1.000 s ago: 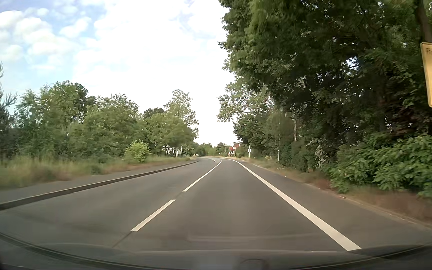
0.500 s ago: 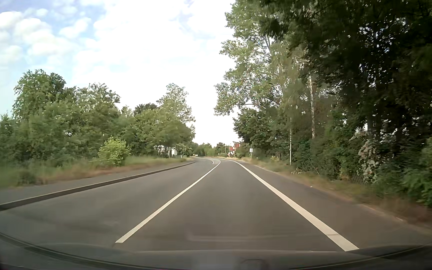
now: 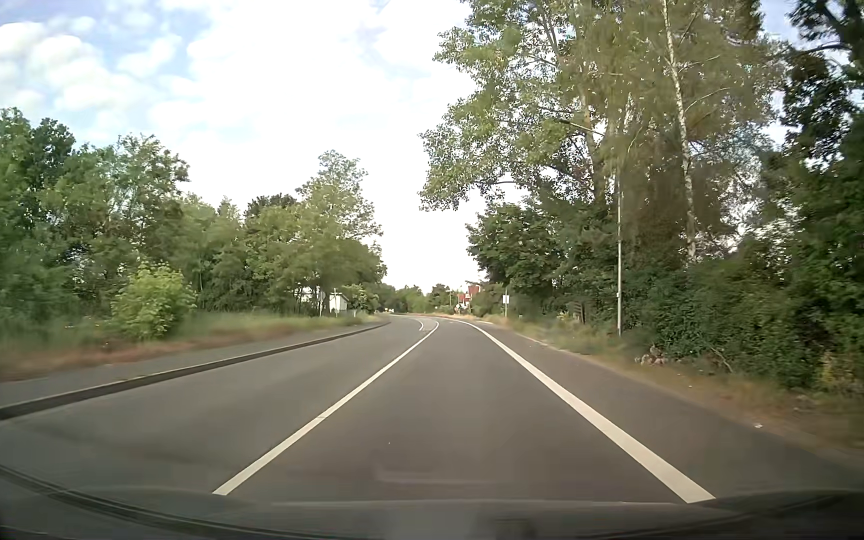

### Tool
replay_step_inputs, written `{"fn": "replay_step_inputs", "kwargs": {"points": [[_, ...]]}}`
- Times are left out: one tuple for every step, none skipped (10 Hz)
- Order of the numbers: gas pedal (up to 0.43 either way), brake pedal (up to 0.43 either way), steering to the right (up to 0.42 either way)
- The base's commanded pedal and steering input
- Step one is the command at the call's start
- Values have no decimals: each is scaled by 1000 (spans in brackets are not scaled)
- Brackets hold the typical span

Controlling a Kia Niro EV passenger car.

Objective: Follow the waypoints while adhering to traffic rules and regulations

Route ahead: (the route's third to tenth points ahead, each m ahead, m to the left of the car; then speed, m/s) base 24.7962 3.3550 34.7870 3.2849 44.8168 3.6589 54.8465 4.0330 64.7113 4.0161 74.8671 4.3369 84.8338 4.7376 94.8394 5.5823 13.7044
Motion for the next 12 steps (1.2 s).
{"fn": "replay_step_inputs", "kwargs": {"points": [[39, 30, 2], [39, 30, 2], [39, 30, 1], [39, 30, 1], [39, 30, 0], [39, 30, 0], [39, 30, -1], [39, 30, -1], [39, 30, -1], [39, 24, -1], [39, 30, -1], [39, 30, -1]]}}
